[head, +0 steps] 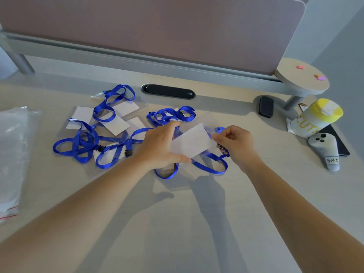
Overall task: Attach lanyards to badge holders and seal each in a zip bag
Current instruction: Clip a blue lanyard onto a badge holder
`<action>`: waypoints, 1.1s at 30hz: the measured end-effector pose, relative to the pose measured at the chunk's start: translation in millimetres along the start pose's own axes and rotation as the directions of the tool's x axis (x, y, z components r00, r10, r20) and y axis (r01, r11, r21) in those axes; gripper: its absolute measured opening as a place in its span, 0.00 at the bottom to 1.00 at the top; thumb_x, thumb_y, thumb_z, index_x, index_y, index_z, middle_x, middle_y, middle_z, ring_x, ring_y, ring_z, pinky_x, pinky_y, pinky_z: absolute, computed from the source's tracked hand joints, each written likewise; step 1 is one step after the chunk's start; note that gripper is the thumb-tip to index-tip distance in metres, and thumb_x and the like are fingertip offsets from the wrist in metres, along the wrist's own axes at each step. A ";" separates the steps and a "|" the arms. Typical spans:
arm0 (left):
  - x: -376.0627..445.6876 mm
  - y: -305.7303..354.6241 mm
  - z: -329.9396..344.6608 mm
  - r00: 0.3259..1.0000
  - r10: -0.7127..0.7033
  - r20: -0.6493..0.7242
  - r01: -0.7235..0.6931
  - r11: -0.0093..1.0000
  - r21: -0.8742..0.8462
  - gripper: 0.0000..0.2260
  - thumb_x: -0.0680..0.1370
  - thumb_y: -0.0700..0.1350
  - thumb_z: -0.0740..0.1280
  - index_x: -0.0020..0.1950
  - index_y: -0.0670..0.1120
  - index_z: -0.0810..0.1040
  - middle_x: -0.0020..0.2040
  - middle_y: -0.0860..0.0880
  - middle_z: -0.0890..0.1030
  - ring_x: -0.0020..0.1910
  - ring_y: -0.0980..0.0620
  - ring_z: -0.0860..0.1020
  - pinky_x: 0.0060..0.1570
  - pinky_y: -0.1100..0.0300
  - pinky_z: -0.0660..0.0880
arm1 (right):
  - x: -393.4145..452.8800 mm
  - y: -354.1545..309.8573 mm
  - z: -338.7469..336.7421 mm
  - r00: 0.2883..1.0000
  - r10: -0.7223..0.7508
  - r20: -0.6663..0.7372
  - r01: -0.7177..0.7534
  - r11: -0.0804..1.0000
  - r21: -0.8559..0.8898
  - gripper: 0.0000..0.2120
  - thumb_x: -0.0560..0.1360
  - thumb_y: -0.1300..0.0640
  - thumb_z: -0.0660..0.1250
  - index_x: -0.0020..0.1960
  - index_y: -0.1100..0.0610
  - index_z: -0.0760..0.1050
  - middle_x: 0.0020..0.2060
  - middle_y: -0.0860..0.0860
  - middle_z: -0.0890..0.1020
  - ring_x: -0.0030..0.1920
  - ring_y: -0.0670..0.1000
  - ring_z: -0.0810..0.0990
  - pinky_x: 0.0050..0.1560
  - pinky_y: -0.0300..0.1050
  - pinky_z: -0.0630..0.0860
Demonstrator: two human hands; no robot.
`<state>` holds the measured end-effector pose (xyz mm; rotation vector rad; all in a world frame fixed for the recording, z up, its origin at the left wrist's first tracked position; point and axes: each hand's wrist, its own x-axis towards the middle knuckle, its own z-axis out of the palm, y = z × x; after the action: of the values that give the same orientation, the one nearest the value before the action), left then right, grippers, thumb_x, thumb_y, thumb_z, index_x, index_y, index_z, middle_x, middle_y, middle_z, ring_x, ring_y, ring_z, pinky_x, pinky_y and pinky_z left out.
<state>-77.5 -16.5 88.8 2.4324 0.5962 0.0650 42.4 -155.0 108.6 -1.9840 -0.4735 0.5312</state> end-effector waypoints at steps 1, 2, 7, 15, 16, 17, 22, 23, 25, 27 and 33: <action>4.4 4.7 -2.5 0.999 -0.016 0.039 0.019 0.997 -0.077 0.31 0.67 0.54 0.73 0.65 0.48 0.66 0.54 0.51 0.73 0.52 0.52 0.71 0.52 0.57 0.68 | -0.2 -3.0 -3.4 1.000 -0.019 -0.022 0.019 1.000 -0.012 0.12 0.71 0.61 0.68 0.32 0.57 0.69 0.28 0.51 0.74 0.28 0.47 0.70 0.25 0.30 0.70; 9.3 9.0 -4.2 0.998 -0.027 0.062 0.038 0.982 -0.186 0.22 0.68 0.52 0.72 0.59 0.49 0.70 0.50 0.52 0.75 0.48 0.53 0.72 0.47 0.59 0.69 | -0.4 -6.2 -6.9 0.999 -0.034 -0.035 0.033 0.999 -0.030 0.13 0.71 0.60 0.68 0.32 0.56 0.68 0.28 0.51 0.74 0.27 0.47 0.70 0.24 0.29 0.69; 30.9 39.6 -13.6 0.997 -0.066 0.044 0.079 0.815 -0.574 0.08 0.71 0.46 0.70 0.38 0.49 0.71 0.42 0.50 0.78 0.47 0.48 0.76 0.48 0.54 0.74 | -3.1 -22.4 -30.4 0.994 -0.087 -0.065 0.082 0.994 -0.076 0.13 0.72 0.58 0.68 0.32 0.55 0.67 0.28 0.50 0.75 0.19 0.42 0.71 0.23 0.29 0.69; 47.5 100.0 -4.2 0.996 0.051 0.072 -0.003 0.832 -0.555 0.08 0.72 0.47 0.69 0.37 0.50 0.71 0.42 0.47 0.77 0.46 0.47 0.75 0.47 0.54 0.72 | -14.6 -16.3 -76.1 0.983 -0.086 -0.165 0.071 0.993 -0.095 0.14 0.71 0.56 0.69 0.31 0.56 0.66 0.27 0.51 0.74 0.19 0.42 0.70 0.23 0.31 0.69; 48.6 106.6 -1.7 0.997 0.049 0.068 -0.002 0.825 -0.565 0.09 0.72 0.47 0.69 0.35 0.50 0.71 0.39 0.49 0.76 0.45 0.48 0.74 0.47 0.54 0.70 | -16.4 -14.5 -80.6 0.982 -0.080 -0.173 0.064 0.993 -0.097 0.15 0.71 0.56 0.69 0.31 0.56 0.66 0.27 0.51 0.74 0.19 0.42 0.70 0.23 0.31 0.69; 49.4 113.0 1.1 0.997 0.042 0.066 0.003 0.820 -0.572 0.10 0.72 0.47 0.69 0.34 0.49 0.71 0.36 0.50 0.75 0.43 0.48 0.73 0.46 0.55 0.69 | -18.2 -12.9 -84.5 0.981 -0.074 -0.179 0.057 0.994 -0.094 0.15 0.70 0.56 0.70 0.31 0.56 0.65 0.27 0.51 0.74 0.18 0.42 0.70 0.24 0.33 0.70; 53.3 137.2 13.9 0.996 0.058 0.069 -0.010 0.834 -0.552 0.11 0.73 0.49 0.68 0.33 0.48 0.71 0.39 0.47 0.75 0.43 0.46 0.72 0.45 0.53 0.71 | -27.3 -5.4 -97.9 0.976 -0.059 -0.210 0.051 0.998 -0.046 0.16 0.70 0.57 0.70 0.31 0.56 0.64 0.26 0.52 0.74 0.17 0.42 0.70 0.27 0.39 0.70; 53.9 140.1 15.9 0.995 0.069 0.065 -0.022 0.837 -0.547 0.11 0.73 0.49 0.68 0.33 0.49 0.71 0.41 0.46 0.76 0.43 0.46 0.73 0.44 0.54 0.71 | -29.4 -4.7 -100.5 0.978 -0.054 -0.201 0.048 0.998 -0.036 0.16 0.71 0.57 0.69 0.32 0.56 0.64 0.26 0.52 0.75 0.18 0.43 0.70 0.27 0.38 0.71; 55.4 143.6 18.6 0.996 0.077 0.047 -0.037 0.823 -0.566 0.10 0.73 0.47 0.68 0.33 0.50 0.72 0.41 0.46 0.76 0.43 0.47 0.72 0.44 0.56 0.69 | -33.6 -3.8 -106.9 0.986 -0.041 -0.163 0.041 0.999 -0.005 0.14 0.71 0.59 0.69 0.34 0.55 0.64 0.29 0.51 0.77 0.22 0.45 0.73 0.28 0.38 0.73; 56.5 144.9 17.5 0.997 0.072 0.042 -0.033 0.798 -0.602 0.09 0.74 0.46 0.67 0.34 0.49 0.73 0.37 0.48 0.75 0.42 0.48 0.72 0.43 0.57 0.68 | -36.3 -3.1 -115.5 0.991 -0.034 -0.132 0.038 0.999 0.029 0.12 0.72 0.64 0.67 0.36 0.54 0.66 0.35 0.53 0.78 0.30 0.50 0.76 0.31 0.39 0.76; 57.7 152.5 4.8 0.989 0.137 0.055 -0.078 0.803 -0.591 0.11 0.76 0.45 0.64 0.33 0.49 0.72 0.33 0.52 0.73 0.32 0.55 0.70 0.30 0.68 0.67 | -35.8 -9.0 -130.3 0.994 -0.051 -0.097 0.048 0.998 -0.033 0.13 0.71 0.69 0.65 0.37 0.52 0.72 0.35 0.48 0.78 0.29 0.45 0.75 0.40 0.42 0.75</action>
<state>36.4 -101.4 169.1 1.8429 0.3245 0.1560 83.8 -264.5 176.7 -2.0123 -0.4714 0.3962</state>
